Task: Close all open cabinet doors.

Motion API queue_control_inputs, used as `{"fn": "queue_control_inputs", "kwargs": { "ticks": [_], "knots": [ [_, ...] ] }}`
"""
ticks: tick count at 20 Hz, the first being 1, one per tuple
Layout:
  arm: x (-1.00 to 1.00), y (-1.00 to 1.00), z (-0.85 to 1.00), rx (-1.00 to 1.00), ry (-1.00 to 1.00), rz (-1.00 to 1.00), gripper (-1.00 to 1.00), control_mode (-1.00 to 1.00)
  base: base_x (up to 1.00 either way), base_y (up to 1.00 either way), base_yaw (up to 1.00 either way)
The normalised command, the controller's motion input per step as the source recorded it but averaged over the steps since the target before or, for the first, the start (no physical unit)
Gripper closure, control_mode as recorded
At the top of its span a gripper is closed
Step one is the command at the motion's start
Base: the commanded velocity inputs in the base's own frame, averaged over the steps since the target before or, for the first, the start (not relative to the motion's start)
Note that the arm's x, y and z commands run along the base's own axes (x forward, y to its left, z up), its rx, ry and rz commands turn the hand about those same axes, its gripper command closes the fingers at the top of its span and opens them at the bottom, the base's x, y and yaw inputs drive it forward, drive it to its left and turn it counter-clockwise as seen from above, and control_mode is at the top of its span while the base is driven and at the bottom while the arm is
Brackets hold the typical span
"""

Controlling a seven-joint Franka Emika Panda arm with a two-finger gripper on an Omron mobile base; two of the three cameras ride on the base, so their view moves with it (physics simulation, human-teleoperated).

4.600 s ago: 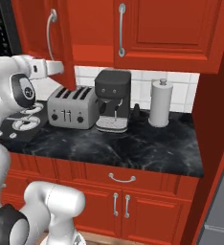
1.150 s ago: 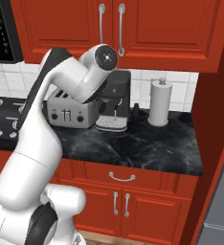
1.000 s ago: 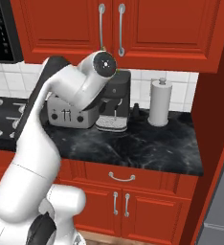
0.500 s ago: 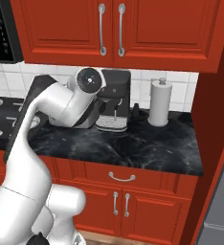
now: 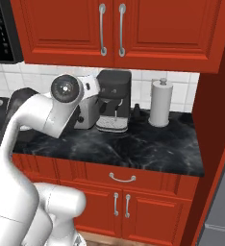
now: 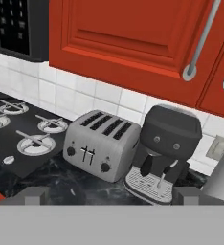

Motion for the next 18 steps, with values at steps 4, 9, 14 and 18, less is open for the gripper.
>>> {"fn": "queue_control_inputs", "kwargs": {
  "ticks": [4,9,14,18],
  "knots": [
    [-0.49,0.0,0.0,0.0,0.0,-0.21,-1.0,-1.0,0.0,0.0,0.0],
    [-0.63,0.0,0.0,0.0,0.0,-0.11,-1.0,-1.0,0.0,0.0,0.0],
    [-0.55,0.0,0.0,0.0,0.0,-0.04,-1.0,-1.0,0.0,0.0,0.0],
    [-0.47,0.0,0.0,0.0,-0.02,-0.01,-1.0,-1.0,0.0,0.0,0.0]
  ]
}}
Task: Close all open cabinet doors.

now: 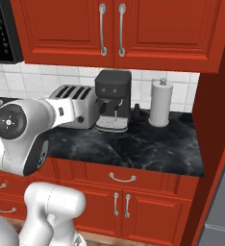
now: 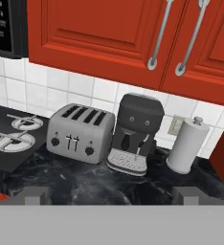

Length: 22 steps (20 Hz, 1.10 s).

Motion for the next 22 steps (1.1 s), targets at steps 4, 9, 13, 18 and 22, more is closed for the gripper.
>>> {"fn": "queue_control_inputs", "kwargs": {
  "ticks": [4,9,13,18,22],
  "knots": [
    [-0.14,0.0,0.05,0.0,0.0,0.0,-1.0,-1.0,0.0,0.0,0.0],
    [-0.01,0.0,0.13,0.0,0.0,0.0,-1.0,-1.0,0.0,0.0,0.0],
    [0.0,0.0,0.03,0.0,0.0,0.0,-1.0,-1.0,0.0,0.0,0.0],
    [-0.27,0.0,0.0,0.0,-0.05,0.0,-1.0,-1.0,0.0,0.0,0.0],
    [-0.25,0.0,0.0,0.0,-0.03,0.0,-1.0,-1.0,0.0,0.0,0.0]
  ]
}}
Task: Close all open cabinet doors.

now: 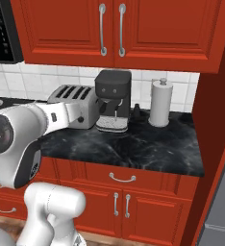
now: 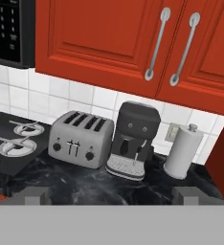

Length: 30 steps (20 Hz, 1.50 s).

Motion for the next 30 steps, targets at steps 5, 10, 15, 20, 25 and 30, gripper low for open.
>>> {"fn": "queue_control_inputs", "kwargs": {
  "ticks": [5,10,15,20,25,30],
  "knots": [
    [0.02,0.0,0.0,0.0,0.0,0.0,-1.0,-1.0,0.0,0.0,0.0],
    [0.03,0.0,0.0,0.0,0.0,0.0,-1.0,1.0,-0.02,0.0,0.0],
    [0.0,0.0,0.0,0.0,0.0,0.0,-1.0,1.0,-0.25,0.31,0.0],
    [0.0,0.0,0.0,0.0,0.0,0.0,-1.0,1.0,-0.38,0.52,0.0],
    [0.0,0.0,0.0,0.0,0.0,0.0,-1.0,1.0,-0.35,0.55,0.0],
    [0.0,0.0,0.0,0.0,0.0,0.0,-1.0,1.0,-0.25,0.81,0.0]
  ]
}}
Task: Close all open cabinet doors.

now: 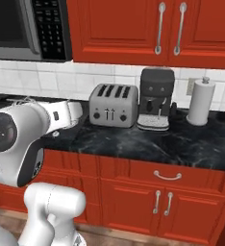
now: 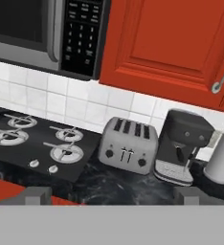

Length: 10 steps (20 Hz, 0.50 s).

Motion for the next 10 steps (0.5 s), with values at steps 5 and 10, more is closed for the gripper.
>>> {"fn": "queue_control_inputs", "kwargs": {
  "ticks": [5,10],
  "knots": [
    [0.0,0.0,0.0,0.0,0.0,0.0,-1.0,1.0,-0.06,0.99,0.0],
    [0.0,0.0,0.0,0.0,0.0,0.0,-1.0,1.0,0.0,1.0,0.0]
  ]
}}
